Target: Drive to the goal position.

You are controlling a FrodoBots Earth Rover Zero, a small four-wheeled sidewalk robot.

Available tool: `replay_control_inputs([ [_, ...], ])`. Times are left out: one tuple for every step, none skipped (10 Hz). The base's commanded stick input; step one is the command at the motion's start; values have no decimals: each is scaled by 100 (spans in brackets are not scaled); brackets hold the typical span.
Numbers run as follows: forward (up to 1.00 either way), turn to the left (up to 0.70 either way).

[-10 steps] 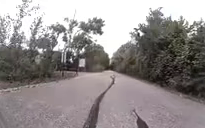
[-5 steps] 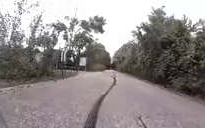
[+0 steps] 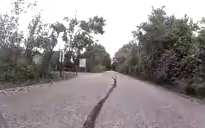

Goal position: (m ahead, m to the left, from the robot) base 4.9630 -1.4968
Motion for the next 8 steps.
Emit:
replay_control_inputs([
  [50,0],
  [50,0],
  [50,-50],
  [50,-50],
  [50,-50],
  [50,-26],
  [50,0],
  [50,0],
])
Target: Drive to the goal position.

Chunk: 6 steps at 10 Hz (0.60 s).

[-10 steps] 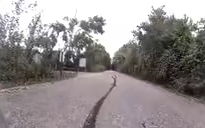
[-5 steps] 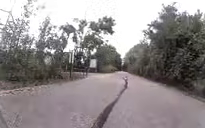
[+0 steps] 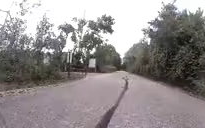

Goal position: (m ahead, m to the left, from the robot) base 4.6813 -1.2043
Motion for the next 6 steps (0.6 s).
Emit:
replay_control_inputs([
  [50,0],
  [50,0],
  [50,0],
  [50,0],
  [50,0],
  [50,0],
])
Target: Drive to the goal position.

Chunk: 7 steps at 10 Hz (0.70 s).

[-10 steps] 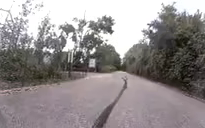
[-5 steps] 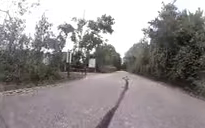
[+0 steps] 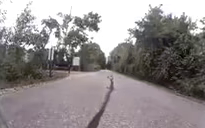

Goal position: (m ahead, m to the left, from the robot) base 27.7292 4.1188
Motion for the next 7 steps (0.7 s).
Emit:
replay_control_inputs([
  [50,0],
  [50,0],
  [50,0],
  [50,0],
  [50,0],
  [50,0],
  [50,0],
])
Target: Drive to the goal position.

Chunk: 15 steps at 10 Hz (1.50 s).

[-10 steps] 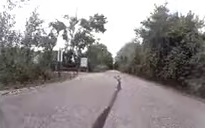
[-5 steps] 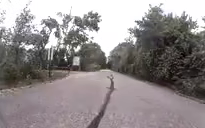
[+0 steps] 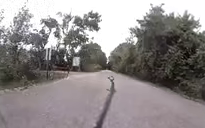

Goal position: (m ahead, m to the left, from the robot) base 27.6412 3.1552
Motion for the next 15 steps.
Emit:
replay_control_inputs([
  [50,0],
  [50,0],
  [50,0],
  [50,0],
  [50,0],
  [50,0],
  [50,0],
  [50,0],
  [50,0],
  [50,0],
  [50,0],
  [50,0],
  [50,0],
  [50,0],
  [50,0],
])
